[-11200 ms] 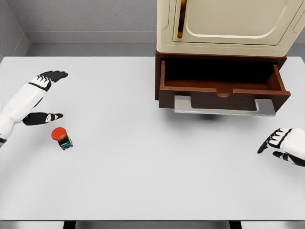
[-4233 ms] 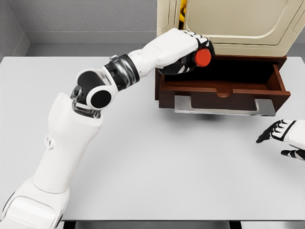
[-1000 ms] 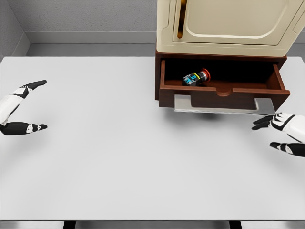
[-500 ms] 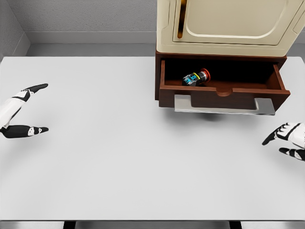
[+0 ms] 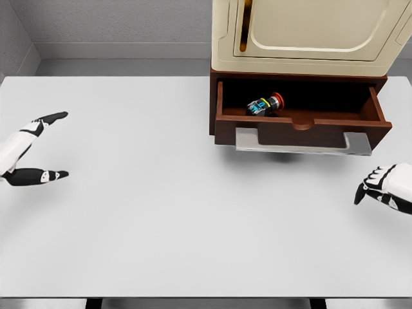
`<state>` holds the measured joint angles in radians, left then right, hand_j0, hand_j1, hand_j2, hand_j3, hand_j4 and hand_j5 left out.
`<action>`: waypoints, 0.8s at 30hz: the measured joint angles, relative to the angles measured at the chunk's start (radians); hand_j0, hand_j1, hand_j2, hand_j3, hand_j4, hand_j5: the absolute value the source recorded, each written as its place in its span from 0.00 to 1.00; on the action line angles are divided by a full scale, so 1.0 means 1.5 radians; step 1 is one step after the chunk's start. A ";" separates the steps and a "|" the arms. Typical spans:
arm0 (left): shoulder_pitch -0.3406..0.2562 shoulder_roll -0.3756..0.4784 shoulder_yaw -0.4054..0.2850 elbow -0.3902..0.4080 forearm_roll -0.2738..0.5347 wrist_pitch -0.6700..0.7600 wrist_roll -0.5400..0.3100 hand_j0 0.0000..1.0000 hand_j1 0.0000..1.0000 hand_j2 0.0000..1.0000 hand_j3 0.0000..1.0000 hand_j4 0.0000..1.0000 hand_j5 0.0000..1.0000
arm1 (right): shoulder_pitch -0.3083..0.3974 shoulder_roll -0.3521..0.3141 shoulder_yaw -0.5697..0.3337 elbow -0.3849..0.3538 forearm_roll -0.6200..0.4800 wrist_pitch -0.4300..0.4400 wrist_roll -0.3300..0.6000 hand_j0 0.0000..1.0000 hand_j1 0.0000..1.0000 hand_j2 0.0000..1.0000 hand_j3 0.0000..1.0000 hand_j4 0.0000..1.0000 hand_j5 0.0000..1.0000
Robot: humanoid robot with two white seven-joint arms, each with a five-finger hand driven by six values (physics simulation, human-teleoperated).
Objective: Put the switch into the drawer with left arm, and close the drawer with right arm
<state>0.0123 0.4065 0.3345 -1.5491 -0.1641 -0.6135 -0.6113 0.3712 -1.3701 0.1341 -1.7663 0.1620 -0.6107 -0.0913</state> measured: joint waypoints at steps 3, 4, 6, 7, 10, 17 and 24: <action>0.001 -0.004 0.001 0.000 0.000 0.000 0.000 1.00 1.00 1.00 1.00 1.00 1.00 | 0.001 0.000 0.001 -0.001 -0.015 0.000 -0.001 0.40 0.40 0.40 0.40 0.40 0.40; 0.001 -0.004 0.001 0.000 0.000 0.000 0.000 1.00 1.00 1.00 1.00 1.00 1.00 | 0.000 0.001 0.001 -0.001 -0.021 0.000 -0.001 0.40 0.40 0.40 0.40 0.40 0.40; 0.001 -0.006 0.001 -0.001 0.001 0.000 0.000 1.00 1.00 1.00 1.00 1.00 1.00 | -0.029 0.011 0.001 -0.001 -0.027 0.000 -0.001 0.40 0.40 0.40 0.40 0.40 0.40; 0.001 -0.006 0.001 0.000 0.000 0.000 0.000 1.00 1.00 1.00 1.00 1.00 1.00 | -0.038 0.020 0.002 -0.001 -0.031 0.000 0.000 0.40 0.40 0.40 0.40 0.40 0.40; 0.001 -0.007 0.001 0.000 0.000 0.000 0.000 1.00 1.00 1.00 1.00 1.00 1.00 | -0.047 0.039 0.003 -0.001 -0.034 0.000 0.001 0.40 0.40 0.40 0.40 0.40 0.40; 0.001 -0.007 0.001 0.001 0.001 0.000 0.000 1.00 1.00 1.00 1.00 1.00 1.00 | -0.051 0.064 0.003 0.000 -0.032 0.000 0.003 0.40 0.40 0.40 0.40 0.40 0.40; 0.001 -0.008 0.002 0.003 0.000 0.000 0.000 1.00 1.00 1.00 1.00 1.00 1.00 | -0.075 0.091 0.004 0.000 -0.016 0.000 0.003 0.40 0.40 0.40 0.40 0.40 0.40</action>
<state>0.0138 0.3951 0.3372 -1.5442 -0.1633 -0.6134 -0.6113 0.2592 -1.2335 0.1406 -1.7667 0.1382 -0.6108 -0.0874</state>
